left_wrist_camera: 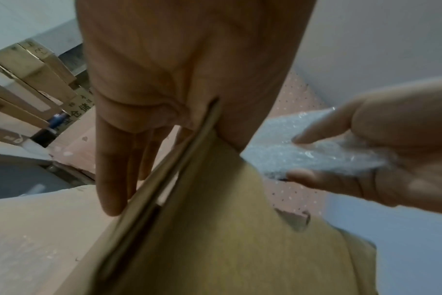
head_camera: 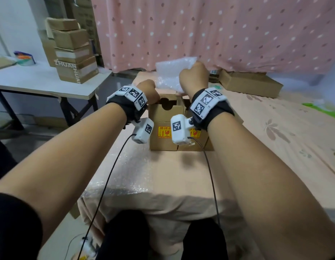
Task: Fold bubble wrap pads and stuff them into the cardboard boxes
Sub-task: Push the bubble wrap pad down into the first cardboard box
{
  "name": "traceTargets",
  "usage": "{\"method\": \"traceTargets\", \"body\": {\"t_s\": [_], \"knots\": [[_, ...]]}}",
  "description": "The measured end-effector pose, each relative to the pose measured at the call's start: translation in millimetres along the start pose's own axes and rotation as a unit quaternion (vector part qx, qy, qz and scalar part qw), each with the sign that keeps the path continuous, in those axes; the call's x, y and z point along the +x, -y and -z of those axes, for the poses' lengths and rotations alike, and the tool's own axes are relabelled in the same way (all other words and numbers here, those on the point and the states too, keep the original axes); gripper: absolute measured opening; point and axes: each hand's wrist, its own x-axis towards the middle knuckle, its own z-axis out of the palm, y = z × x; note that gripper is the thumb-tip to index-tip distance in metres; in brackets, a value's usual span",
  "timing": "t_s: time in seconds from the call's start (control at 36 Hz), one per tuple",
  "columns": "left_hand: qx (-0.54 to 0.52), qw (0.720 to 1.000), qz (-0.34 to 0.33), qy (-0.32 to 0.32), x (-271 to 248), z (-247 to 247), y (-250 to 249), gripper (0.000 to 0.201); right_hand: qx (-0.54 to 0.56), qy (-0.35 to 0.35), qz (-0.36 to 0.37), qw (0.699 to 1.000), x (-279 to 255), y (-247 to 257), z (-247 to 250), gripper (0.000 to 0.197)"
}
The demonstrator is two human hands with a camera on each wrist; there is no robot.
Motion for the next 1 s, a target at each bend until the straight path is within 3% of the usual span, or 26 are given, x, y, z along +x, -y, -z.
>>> {"method": "traceTargets", "body": {"t_s": [0.14,0.19,0.28,0.33,0.44,0.61,0.75,0.89,1.0], "knots": [[0.178,0.983,-0.035,-0.013,-0.6,-2.4,-0.6,0.031,-0.191,0.028,0.009,0.981,4.4,-0.2,-1.3,0.030],[0.292,0.955,-0.024,-0.037,-3.9,0.4,-5.3,0.028,-0.232,0.039,0.014,0.972,6.8,1.8,0.7,0.031],[0.380,0.917,-0.103,-0.064,-0.7,-1.3,-11.4,0.018,-0.276,0.057,0.030,0.959,7.2,7.4,6.6,0.032],[0.347,0.927,-0.142,-0.025,3.6,-7.0,-10.7,0.013,-0.297,0.063,0.054,0.951,3.3,9.5,7.4,0.031],[0.284,0.950,-0.125,0.047,9.7,-10.5,-2.0,0.022,-0.315,0.068,0.083,0.943,-5.0,1.8,4.4,0.030],[0.248,0.960,-0.117,0.048,10.4,-12.2,8.5,0.032,-0.322,0.072,0.103,0.938,-4.7,-7.0,3.6,0.032],[0.161,0.978,-0.108,0.075,5.5,-5.7,1.2,0.029,-0.316,0.076,0.120,0.938,-6.3,-4.2,1.3,0.034],[0.209,0.969,-0.103,0.084,0.4,1.8,-1.1,0.056,-0.221,0.047,0.113,0.968,-6.0,-8.5,2.6,0.038],[0.236,0.961,-0.071,0.124,3.6,4.8,0.4,0.084,-0.195,0.021,0.156,0.968,-7.2,-14.3,8.0,0.030]]}}
